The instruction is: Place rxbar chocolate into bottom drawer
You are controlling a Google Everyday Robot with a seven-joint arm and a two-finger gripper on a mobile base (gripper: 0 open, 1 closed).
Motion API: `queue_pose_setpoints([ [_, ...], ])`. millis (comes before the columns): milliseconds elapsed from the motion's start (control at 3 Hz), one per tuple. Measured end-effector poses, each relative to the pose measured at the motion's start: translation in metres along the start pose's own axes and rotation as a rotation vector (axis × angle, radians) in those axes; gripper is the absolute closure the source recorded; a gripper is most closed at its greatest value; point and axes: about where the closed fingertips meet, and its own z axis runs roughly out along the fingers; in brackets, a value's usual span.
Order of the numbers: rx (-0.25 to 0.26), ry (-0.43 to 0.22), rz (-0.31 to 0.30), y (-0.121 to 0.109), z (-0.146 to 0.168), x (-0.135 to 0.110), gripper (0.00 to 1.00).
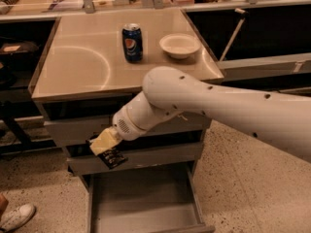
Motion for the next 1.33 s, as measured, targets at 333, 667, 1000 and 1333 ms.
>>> queue_pose_setpoints([
  [333,-0.036,0.008,0.086,-0.035,0.043,0.049,1.00],
  [667,-0.036,0.007,0.086,-0.035,0.043,0.049,1.00],
  [1000,-0.074,-0.048,0.177,-0.044,0.067,0.072,1.00],
  [1333,-0.106,-0.126,0.363,-0.076,0.115,0.126,1.00],
])
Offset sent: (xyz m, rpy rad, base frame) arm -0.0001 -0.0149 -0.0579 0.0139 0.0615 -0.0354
